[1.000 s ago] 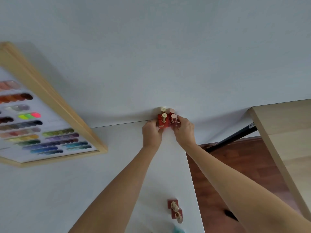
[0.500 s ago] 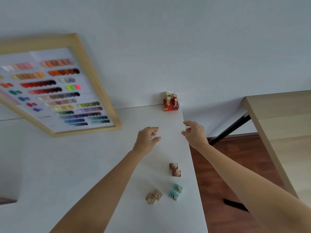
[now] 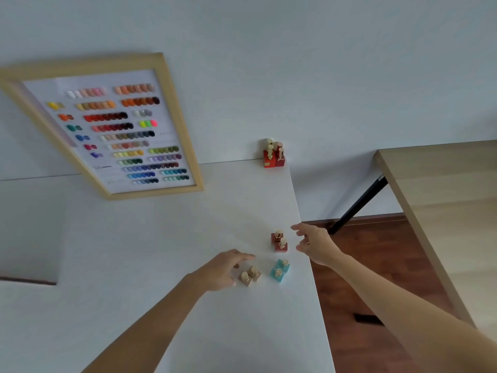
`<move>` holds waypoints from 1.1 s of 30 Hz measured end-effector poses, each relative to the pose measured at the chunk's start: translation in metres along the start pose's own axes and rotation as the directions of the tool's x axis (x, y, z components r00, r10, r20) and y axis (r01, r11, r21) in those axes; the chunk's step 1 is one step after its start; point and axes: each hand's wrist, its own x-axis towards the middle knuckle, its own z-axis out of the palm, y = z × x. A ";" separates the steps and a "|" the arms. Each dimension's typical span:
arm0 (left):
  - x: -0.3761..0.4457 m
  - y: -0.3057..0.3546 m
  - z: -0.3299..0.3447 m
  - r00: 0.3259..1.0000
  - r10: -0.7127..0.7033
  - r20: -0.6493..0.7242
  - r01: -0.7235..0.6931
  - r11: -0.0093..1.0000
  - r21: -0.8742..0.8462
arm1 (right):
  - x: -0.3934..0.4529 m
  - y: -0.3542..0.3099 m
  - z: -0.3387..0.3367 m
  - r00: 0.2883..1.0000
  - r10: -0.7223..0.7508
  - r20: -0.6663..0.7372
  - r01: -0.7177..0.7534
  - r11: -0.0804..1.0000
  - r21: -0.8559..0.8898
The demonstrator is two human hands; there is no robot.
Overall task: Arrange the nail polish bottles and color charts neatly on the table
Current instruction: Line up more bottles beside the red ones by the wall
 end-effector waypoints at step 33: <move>0.040 -0.003 -0.033 0.837 -0.106 -0.537 -0.031 0.970 -0.241 | 0.056 -0.056 0.006 0.990 -0.139 -0.027 0.139 0.990 0.014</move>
